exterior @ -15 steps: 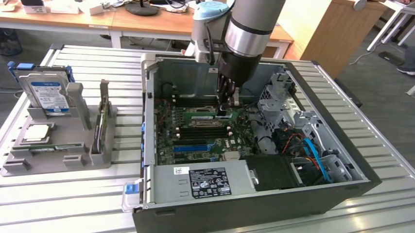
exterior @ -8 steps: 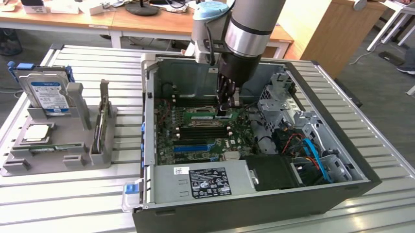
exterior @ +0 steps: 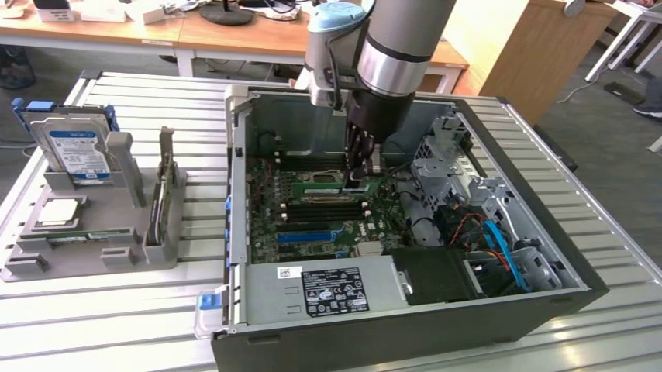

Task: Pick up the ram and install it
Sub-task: 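Insert the ram into the slot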

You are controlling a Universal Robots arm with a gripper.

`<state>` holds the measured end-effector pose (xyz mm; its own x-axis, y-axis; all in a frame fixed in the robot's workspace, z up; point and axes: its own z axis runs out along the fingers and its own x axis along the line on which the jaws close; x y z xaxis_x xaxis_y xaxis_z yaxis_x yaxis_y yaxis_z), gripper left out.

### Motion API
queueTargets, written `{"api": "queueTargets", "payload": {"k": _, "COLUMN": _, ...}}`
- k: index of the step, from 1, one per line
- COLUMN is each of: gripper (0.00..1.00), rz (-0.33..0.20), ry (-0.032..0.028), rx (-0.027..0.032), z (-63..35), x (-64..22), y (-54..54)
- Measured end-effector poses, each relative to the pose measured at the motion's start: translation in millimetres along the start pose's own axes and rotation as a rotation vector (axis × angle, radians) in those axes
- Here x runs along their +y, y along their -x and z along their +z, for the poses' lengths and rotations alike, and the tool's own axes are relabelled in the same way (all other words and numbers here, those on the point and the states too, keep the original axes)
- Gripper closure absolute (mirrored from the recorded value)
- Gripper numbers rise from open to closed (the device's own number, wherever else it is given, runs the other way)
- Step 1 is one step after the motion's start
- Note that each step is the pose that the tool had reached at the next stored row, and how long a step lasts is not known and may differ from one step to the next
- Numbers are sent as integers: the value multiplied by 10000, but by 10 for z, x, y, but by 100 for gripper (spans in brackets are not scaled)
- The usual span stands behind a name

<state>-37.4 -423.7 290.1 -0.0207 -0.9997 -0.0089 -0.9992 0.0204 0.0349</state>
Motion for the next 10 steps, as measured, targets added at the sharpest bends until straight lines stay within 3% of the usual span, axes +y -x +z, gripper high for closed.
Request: {"api": "queueTargets", "payload": {"k": 10, "gripper": 89, "rz": -3, "ry": 0, "rx": 1, "z": 168, "x": -5, "y": 0}}
